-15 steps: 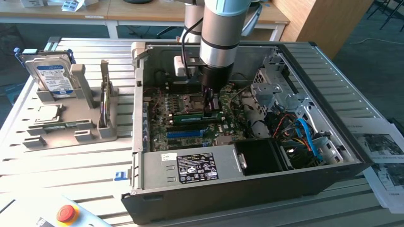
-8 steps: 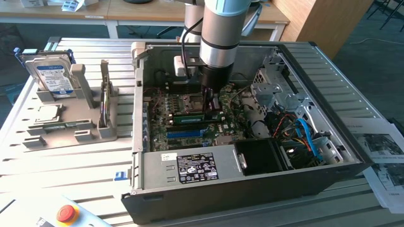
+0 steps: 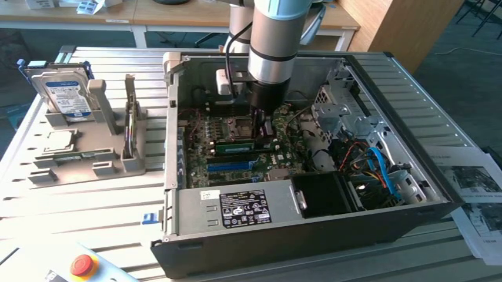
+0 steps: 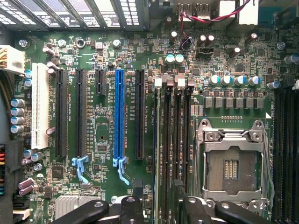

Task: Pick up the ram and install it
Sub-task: 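Insert the ram into the slot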

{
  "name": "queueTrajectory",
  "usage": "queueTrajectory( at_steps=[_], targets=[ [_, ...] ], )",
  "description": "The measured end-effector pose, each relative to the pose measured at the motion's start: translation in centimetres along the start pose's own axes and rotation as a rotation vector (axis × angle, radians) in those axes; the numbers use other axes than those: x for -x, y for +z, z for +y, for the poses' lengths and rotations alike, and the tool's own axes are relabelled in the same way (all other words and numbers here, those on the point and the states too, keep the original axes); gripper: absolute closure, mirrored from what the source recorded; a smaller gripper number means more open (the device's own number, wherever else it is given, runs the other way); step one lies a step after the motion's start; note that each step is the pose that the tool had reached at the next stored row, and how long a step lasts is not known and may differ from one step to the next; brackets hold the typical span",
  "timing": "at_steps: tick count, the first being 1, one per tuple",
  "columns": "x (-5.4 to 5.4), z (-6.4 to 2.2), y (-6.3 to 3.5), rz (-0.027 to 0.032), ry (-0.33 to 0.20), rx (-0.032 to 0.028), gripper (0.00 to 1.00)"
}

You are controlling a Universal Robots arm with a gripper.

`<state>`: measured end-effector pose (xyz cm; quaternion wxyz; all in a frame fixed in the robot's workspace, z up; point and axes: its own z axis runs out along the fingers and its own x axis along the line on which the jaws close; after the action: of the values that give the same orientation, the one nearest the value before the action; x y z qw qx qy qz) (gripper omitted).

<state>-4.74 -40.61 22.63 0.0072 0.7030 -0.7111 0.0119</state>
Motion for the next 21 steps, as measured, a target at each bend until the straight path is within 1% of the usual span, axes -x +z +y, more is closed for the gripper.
queueTrajectory(
  at_steps=[2, 5, 13, 17, 21],
  targets=[
    [0.0, 0.0, -0.17, 0.0004, 0.0, 0.0001, 0.63],
    [0.0, 0.0, -0.81, 0.0005, 0.0, 0.0001, 0.63],
    [-0.1, -0.02, -3.57, 0.0005, 0.0, 0.0001, 0.63],
    [-0.1, -0.03, -5.17, 0.0006, 0.0, 0.0002, 0.63],
    [-0.2, -0.05, -6.97, 0.0012, 0.0, 0.0002, 0.63]
  ],
)
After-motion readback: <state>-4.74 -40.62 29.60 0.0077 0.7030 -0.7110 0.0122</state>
